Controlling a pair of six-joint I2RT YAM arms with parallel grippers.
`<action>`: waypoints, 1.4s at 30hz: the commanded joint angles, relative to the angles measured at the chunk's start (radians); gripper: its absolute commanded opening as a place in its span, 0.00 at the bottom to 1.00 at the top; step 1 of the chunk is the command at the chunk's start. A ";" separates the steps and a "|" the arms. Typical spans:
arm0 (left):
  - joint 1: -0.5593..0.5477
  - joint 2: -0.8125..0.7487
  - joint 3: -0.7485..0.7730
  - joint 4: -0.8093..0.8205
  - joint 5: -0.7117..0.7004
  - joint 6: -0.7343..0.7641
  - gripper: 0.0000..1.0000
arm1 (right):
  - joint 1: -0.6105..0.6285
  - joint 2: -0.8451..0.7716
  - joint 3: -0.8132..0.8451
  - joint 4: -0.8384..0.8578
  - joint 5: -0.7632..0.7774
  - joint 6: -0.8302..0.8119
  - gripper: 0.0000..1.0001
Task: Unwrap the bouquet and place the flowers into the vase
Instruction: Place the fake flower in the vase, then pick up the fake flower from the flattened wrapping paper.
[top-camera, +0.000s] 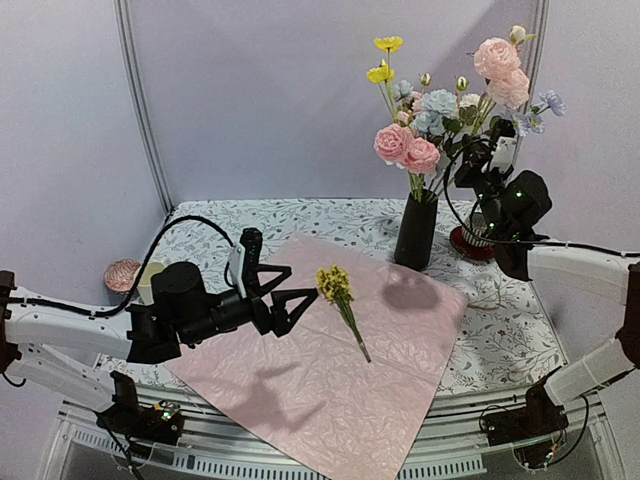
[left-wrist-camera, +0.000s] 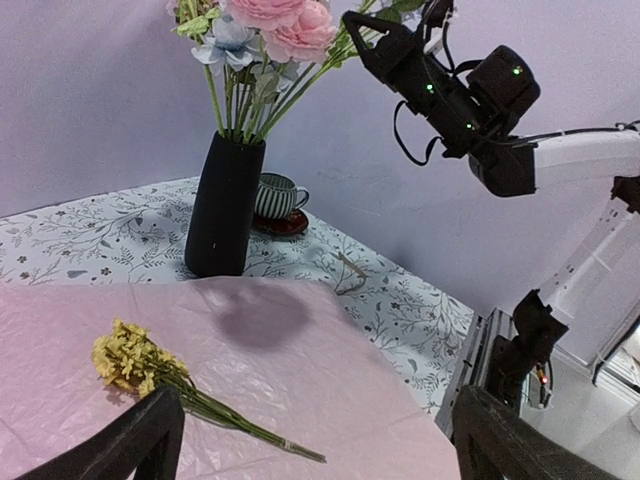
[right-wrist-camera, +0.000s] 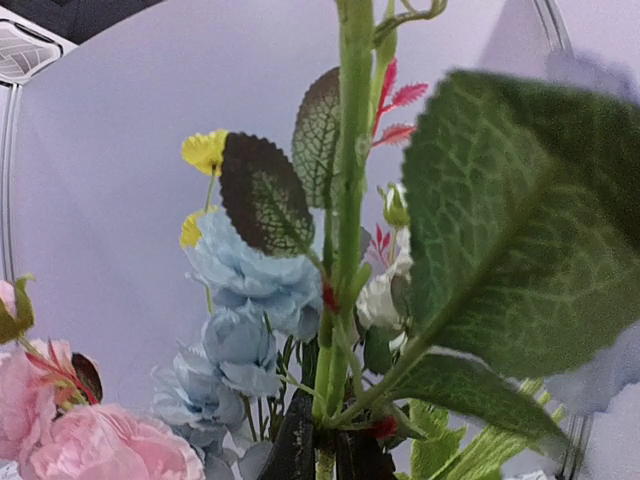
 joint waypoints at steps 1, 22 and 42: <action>0.005 -0.019 0.012 -0.004 -0.003 0.005 0.95 | -0.009 0.056 -0.024 -0.089 -0.042 0.120 0.02; 0.007 -0.009 0.029 -0.033 0.016 0.004 0.95 | -0.010 0.157 -0.061 -0.272 -0.103 0.273 0.30; 0.032 0.075 0.088 -0.158 -0.078 -0.082 0.94 | -0.010 -0.050 -0.251 -0.589 -0.488 0.377 0.50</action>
